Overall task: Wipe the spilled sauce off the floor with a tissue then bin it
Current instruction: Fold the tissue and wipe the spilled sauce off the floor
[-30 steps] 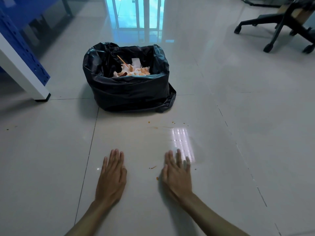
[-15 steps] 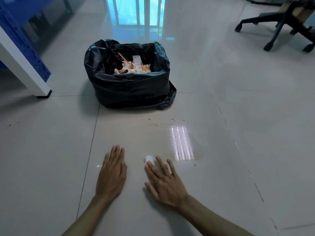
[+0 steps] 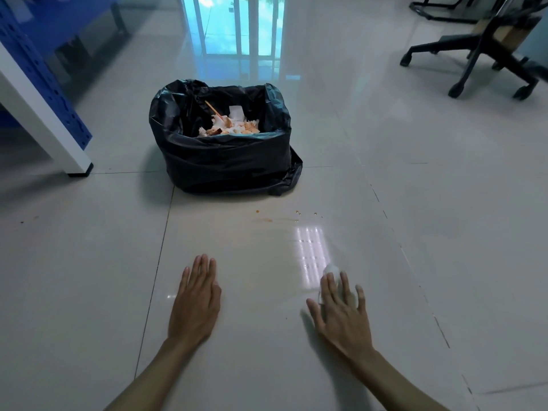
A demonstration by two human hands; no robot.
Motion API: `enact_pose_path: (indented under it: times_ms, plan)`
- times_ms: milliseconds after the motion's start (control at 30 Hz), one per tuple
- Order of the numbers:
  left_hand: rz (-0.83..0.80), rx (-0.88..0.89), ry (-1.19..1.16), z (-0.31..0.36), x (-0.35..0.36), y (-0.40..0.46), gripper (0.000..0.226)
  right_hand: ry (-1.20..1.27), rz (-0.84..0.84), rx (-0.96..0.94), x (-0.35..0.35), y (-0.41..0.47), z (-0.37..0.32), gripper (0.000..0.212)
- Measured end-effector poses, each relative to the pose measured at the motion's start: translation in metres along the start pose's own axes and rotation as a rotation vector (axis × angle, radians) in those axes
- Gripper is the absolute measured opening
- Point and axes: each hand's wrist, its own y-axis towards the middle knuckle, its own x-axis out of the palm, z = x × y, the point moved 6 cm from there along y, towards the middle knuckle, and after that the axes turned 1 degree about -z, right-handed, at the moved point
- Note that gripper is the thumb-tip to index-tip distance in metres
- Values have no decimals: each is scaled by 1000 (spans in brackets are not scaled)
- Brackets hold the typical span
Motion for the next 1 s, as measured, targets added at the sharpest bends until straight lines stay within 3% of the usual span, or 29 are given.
enact_pose_path:
  times_ms: [300,467,567,700,1000]
  plan:
    - [10,13,22,0,1,0,63,55,30,-472,11,-16,-115,81]
    - [25,26,43,-2,1,2,61,-7,-32,-537,8,33,-145,88]
    - [25,23,42,-4,2,2,61,-22,-95,-484,8,62,-143,89]
    - [52,6,9,-1,-10,15,58,-9,-60,-367,1,91,-109,89]
    - [19,88,40,-28,-16,88,63,-108,-122,44,-26,126,45,104]
